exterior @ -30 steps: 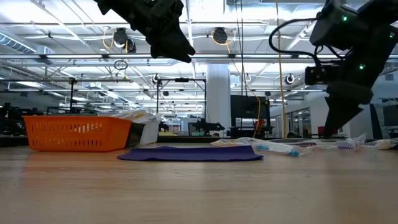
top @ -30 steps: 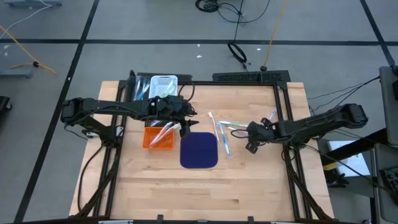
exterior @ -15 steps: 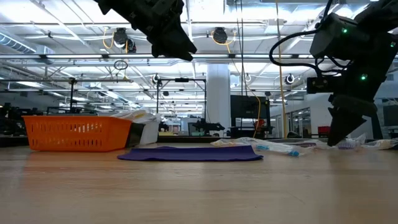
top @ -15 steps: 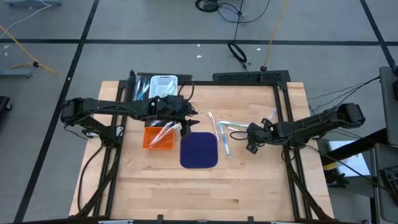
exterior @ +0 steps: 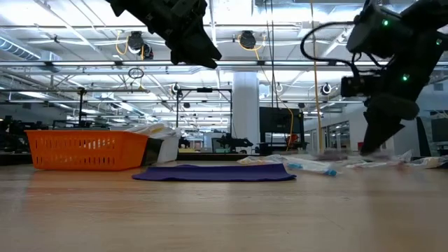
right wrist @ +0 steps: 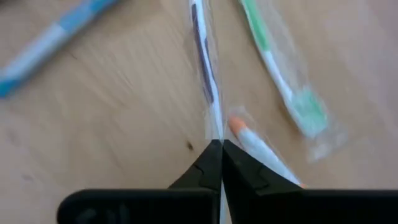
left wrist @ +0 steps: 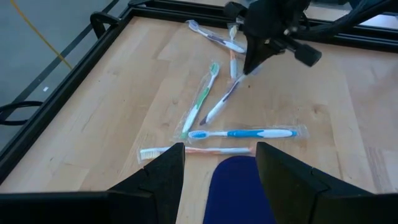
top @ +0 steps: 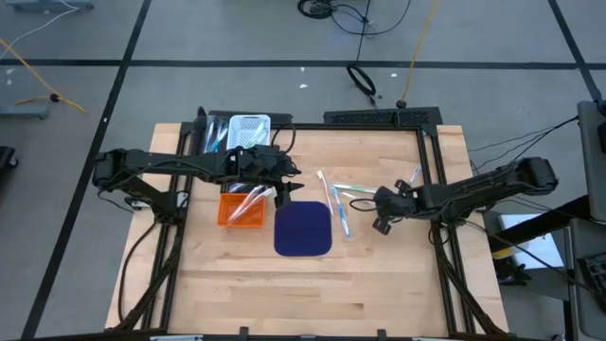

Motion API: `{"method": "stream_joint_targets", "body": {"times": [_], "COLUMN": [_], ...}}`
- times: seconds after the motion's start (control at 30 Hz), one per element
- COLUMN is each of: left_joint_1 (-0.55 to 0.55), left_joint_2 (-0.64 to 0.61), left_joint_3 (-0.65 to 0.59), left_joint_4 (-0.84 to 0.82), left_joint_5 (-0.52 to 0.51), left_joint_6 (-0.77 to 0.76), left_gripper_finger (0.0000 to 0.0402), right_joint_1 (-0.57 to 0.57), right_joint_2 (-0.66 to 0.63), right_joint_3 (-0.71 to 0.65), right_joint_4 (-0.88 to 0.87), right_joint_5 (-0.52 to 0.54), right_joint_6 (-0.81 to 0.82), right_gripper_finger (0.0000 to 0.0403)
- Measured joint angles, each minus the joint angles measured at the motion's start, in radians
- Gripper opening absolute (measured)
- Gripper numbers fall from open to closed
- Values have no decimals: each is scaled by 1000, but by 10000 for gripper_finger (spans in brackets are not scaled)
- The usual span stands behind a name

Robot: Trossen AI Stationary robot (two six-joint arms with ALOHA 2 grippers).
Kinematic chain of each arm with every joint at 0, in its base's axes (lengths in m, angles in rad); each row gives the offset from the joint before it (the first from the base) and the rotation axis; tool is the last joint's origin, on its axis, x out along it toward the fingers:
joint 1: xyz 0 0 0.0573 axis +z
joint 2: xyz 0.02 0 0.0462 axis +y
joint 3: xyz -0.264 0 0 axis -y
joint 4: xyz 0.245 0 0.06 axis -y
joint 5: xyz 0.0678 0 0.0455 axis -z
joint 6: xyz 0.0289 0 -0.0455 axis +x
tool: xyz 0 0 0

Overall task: Pick & Place Toothbrushes
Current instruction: Put the violet toothbrush into the black bin

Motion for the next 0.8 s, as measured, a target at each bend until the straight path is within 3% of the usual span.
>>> {"method": "stream_joint_targets", "body": {"times": [0.27, 0.8], "left_joint_1": [0, -12], "left_joint_2": [0, 0], "left_joint_3": [0, 0], "left_joint_4": [5, 164], "left_joint_5": [0, 0], "left_joint_6": [-4, -8], "left_gripper_finger": [200, 200], "right_joint_1": [0, 0], "right_joint_2": [-79, -186], "right_joint_3": [57, 58], "right_joint_4": [55, 637], "right_joint_5": [33, 106], "right_joint_6": [-92, -401], "right_gripper_finger": [0, 0]}}
